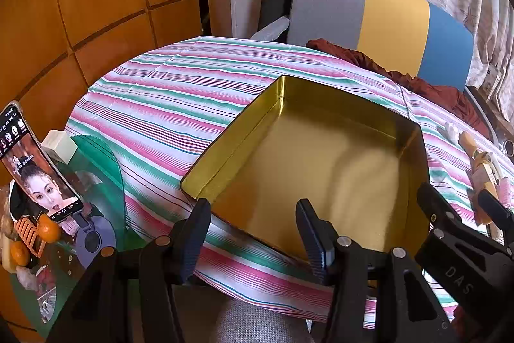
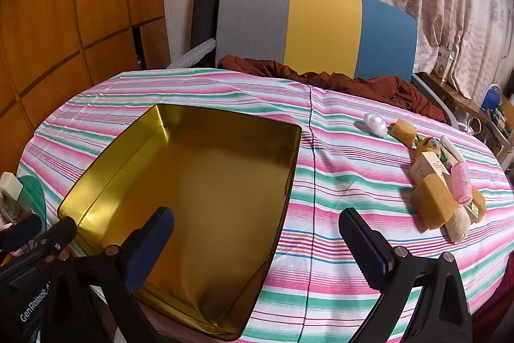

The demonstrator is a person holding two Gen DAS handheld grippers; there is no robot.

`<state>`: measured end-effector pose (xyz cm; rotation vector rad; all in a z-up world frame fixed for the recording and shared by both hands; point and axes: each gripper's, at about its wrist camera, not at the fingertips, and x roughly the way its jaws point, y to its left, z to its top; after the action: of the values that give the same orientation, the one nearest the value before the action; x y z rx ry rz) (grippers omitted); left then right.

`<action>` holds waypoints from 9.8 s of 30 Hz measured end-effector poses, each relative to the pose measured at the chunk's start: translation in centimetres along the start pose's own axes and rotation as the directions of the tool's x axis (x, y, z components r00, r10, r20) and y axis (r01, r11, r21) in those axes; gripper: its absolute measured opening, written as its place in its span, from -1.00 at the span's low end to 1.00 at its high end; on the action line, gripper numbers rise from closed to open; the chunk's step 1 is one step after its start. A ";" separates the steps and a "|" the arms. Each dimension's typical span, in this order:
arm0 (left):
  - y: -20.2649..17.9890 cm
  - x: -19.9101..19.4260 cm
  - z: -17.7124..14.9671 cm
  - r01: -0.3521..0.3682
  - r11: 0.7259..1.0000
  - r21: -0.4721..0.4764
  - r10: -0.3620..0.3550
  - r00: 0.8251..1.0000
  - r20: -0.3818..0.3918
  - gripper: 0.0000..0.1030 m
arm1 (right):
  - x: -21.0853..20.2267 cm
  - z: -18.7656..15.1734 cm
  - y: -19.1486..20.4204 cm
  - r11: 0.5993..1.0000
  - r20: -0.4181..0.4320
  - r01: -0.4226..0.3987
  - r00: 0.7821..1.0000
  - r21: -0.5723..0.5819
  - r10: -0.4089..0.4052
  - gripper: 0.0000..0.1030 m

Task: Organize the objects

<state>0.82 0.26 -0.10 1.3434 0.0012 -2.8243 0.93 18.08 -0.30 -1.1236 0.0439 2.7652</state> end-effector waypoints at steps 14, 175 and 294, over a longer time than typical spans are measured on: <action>-0.1 0.4 -0.2 -0.008 1.000 0.008 0.008 1.000 -0.004 0.08 | 0.0 -0.1 0.0 1.000 -0.004 0.007 1.000 -0.010 -0.007 1.00; -7.6 5.8 2.0 0.439 0.897 0.050 -0.431 0.895 -0.120 -0.15 | 1.4 -6.5 -28.2 0.925 -0.034 -0.379 0.924 0.034 0.380 0.06; -29.9 0.8 -3.5 0.656 0.710 0.258 -0.589 0.753 -0.293 0.53 | 4.4 -7.0 -37.3 0.966 -0.205 -0.129 0.963 0.224 0.176 0.35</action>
<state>2.63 30.21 -3.14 2.0306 -0.0499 -3.3400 8.48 54.94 -7.24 -1.4188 0.4558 2.6671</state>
